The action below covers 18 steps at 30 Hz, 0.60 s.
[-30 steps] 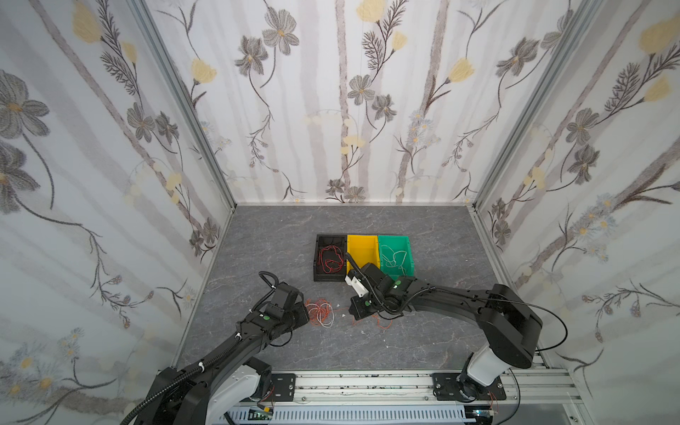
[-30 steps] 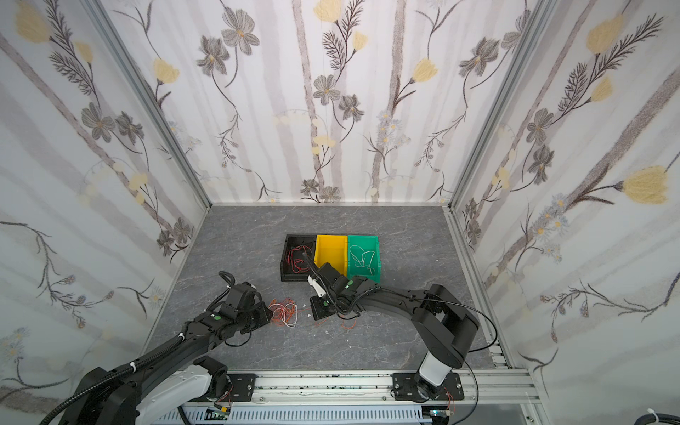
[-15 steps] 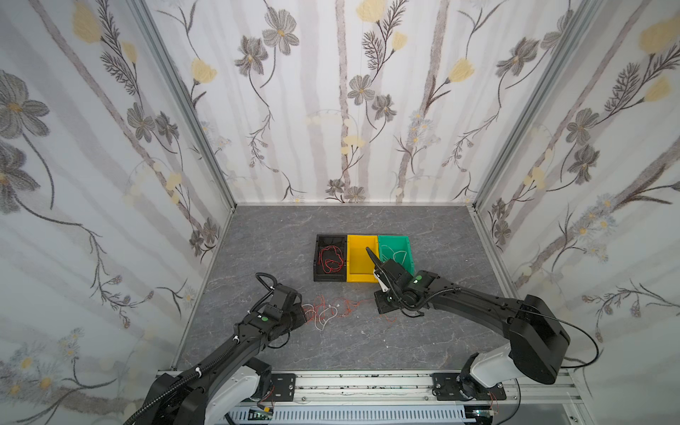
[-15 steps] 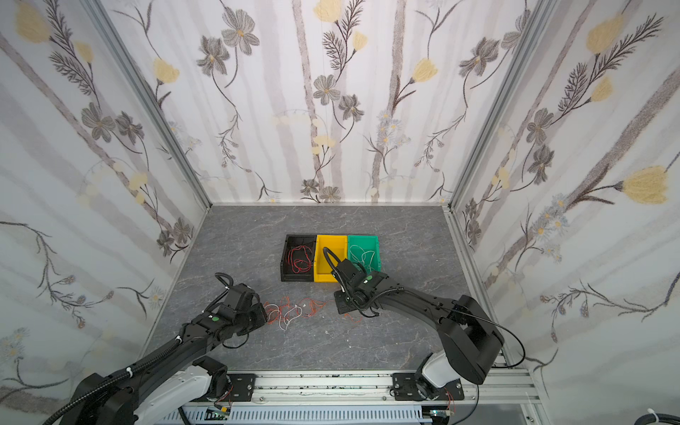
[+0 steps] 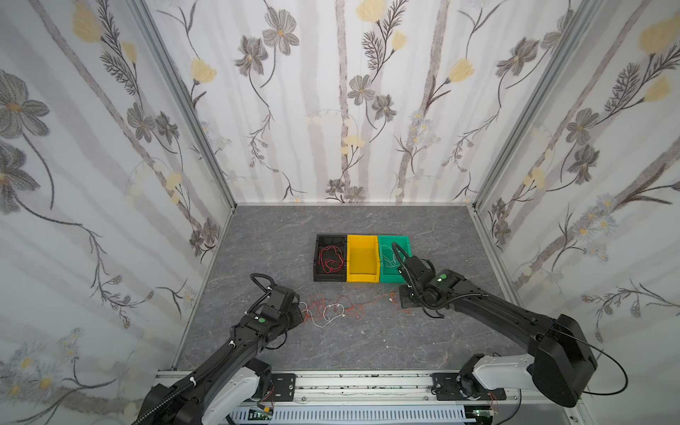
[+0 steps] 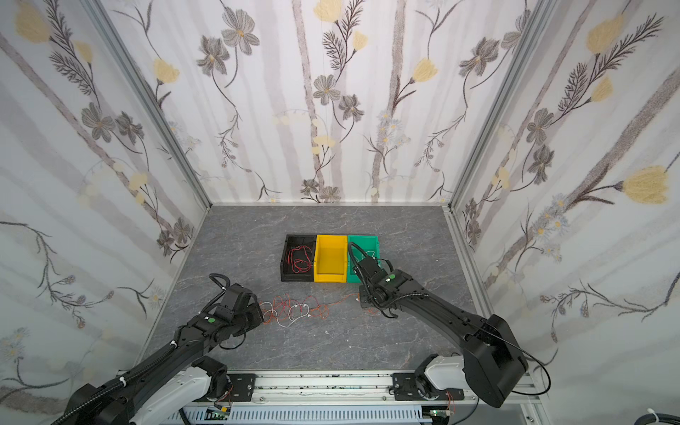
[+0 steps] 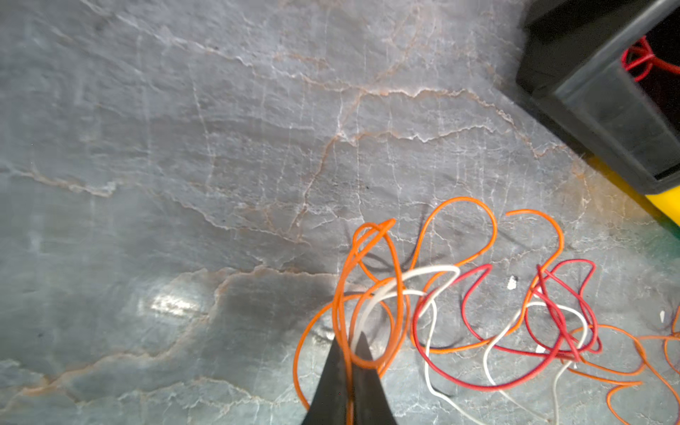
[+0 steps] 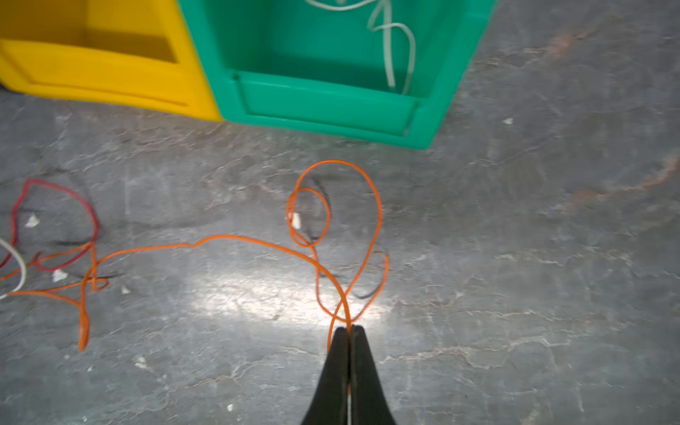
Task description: Untangle the cables
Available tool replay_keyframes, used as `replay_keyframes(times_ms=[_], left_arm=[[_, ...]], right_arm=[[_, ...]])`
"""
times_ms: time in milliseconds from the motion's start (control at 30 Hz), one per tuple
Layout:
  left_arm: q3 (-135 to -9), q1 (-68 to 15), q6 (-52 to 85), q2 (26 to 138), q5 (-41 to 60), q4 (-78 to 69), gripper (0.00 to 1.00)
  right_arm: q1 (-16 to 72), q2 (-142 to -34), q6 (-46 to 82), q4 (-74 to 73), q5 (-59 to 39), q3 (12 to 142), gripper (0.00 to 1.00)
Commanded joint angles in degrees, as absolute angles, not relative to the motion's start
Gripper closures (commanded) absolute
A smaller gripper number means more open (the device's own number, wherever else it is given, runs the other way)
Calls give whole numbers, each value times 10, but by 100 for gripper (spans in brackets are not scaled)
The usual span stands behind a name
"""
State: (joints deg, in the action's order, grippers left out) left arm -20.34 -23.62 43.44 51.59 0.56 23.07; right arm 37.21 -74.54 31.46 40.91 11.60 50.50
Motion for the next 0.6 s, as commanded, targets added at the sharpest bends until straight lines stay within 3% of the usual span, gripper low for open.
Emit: replay_keyframes(times_ms=[0, 300, 567], left_arm=[[-212, -232, 450, 518, -19, 256, 97], [-216, -223, 462, 525, -28, 263, 100], [-216, -223, 447, 529, 13, 221, 93]], right_arm=[[337, -716, 319, 443, 136, 489, 100], [227, -636, 310, 453, 112, 456, 100], [227, -600, 269, 403, -79, 452, 100]])
